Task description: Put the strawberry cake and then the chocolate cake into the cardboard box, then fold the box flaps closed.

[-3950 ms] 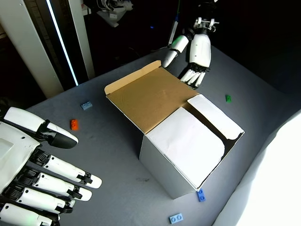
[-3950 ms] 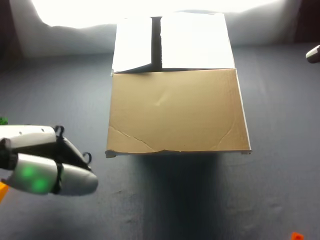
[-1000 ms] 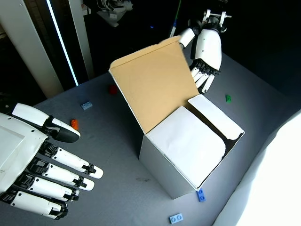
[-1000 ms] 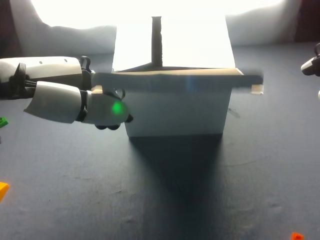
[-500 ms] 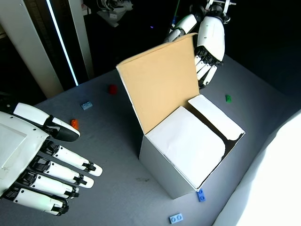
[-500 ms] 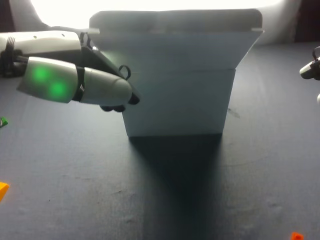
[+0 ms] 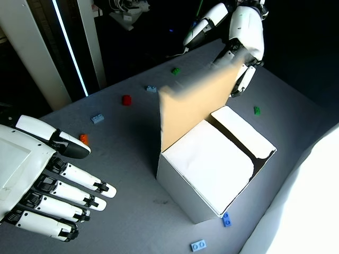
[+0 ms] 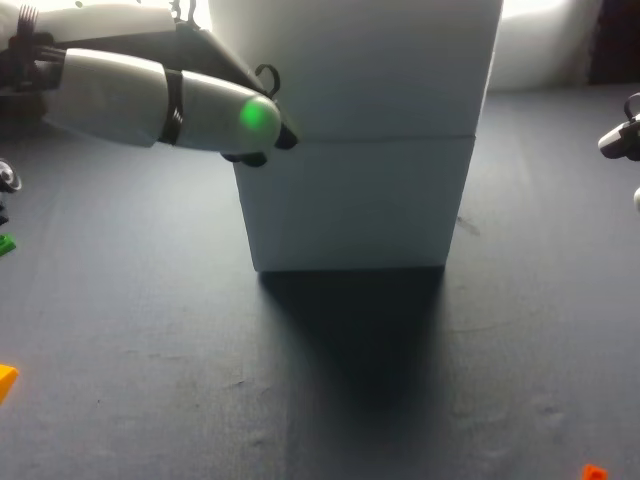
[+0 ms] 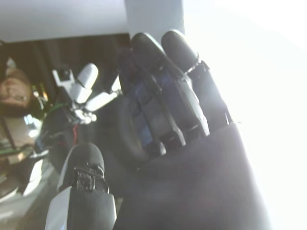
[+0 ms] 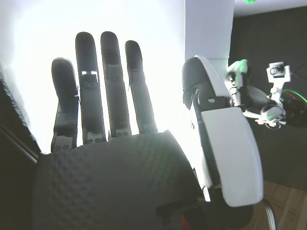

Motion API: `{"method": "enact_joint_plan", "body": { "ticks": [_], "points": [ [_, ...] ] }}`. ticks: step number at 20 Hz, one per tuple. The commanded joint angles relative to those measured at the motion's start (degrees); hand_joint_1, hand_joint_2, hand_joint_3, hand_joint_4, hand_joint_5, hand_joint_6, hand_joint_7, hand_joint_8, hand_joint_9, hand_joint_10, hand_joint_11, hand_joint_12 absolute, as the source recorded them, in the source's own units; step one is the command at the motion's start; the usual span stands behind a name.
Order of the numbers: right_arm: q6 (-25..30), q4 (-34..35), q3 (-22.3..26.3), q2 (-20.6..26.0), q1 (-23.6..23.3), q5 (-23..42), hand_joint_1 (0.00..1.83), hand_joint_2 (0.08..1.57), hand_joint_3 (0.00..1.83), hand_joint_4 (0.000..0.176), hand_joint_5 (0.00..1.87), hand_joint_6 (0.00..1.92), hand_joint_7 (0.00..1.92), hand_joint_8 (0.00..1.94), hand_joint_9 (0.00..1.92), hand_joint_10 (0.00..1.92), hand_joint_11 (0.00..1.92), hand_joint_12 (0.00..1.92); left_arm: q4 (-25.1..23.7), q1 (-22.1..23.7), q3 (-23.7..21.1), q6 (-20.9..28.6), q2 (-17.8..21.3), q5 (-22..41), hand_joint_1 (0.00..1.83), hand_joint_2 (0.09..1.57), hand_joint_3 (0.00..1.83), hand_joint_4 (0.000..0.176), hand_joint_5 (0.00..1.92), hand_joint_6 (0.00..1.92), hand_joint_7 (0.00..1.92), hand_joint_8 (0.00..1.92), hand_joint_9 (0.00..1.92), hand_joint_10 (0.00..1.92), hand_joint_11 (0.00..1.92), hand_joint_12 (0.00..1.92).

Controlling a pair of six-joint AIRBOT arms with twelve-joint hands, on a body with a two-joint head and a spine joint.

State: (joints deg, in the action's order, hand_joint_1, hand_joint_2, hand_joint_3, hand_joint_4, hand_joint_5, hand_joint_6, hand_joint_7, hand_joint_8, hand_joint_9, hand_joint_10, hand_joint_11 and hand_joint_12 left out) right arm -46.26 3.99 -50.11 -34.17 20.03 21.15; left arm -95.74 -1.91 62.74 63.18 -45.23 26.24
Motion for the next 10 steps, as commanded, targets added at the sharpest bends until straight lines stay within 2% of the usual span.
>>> {"method": "enact_joint_plan", "body": {
  "ticks": [1,4,6,8,10],
  "points": [
    [0.52,0.5,0.01,0.79,-0.38,6.56,0.27,1.33,0.0,0.0,0.44,0.24,0.65,0.01,0.42,0.91,0.09,1.77,2.23,0.88,0.38,0.46,0.3,0.17,0.12,1.2,0.0,0.0,0.79,0.0,0.96,0.0,0.77,0.51,0.39,1.33],
    [0.52,0.5,0.01,0.8,-0.37,6.56,0.24,1.34,0.0,0.0,0.44,0.24,0.65,0.0,0.41,0.91,0.08,1.77,1.77,1.31,0.89,0.13,0.15,0.18,0.1,1.2,0.0,0.0,0.8,0.0,0.98,0.01,0.79,0.54,0.43,1.33],
    [0.52,0.5,0.01,0.8,-0.37,6.56,0.24,1.34,0.0,0.0,0.43,0.24,0.63,0.0,0.4,0.91,0.07,1.78,1.77,1.6,1.1,-0.5,0.04,0.18,0.07,1.21,0.0,0.0,0.79,0.0,0.99,0.0,0.74,0.69,0.41,1.36],
    [0.52,0.5,0.01,0.8,-0.36,6.56,0.27,1.33,0.0,0.0,0.45,0.24,0.65,0.01,0.41,0.92,0.09,1.79,2.19,2.71,1.48,-3.44,-0.27,0.43,0.1,1.2,0.0,0.0,0.79,0.0,0.96,0.0,0.76,0.58,0.39,1.35],
    [0.52,0.5,0.01,0.8,-0.36,6.56,0.27,1.33,0.0,0.0,0.44,0.24,0.65,0.01,0.41,0.93,0.08,1.78,3.63,3.69,2.12,-7.11,-0.72,0.52,0.09,1.2,0.0,0.0,0.79,0.0,0.96,0.0,0.76,0.58,0.38,1.34]
  ]
}}
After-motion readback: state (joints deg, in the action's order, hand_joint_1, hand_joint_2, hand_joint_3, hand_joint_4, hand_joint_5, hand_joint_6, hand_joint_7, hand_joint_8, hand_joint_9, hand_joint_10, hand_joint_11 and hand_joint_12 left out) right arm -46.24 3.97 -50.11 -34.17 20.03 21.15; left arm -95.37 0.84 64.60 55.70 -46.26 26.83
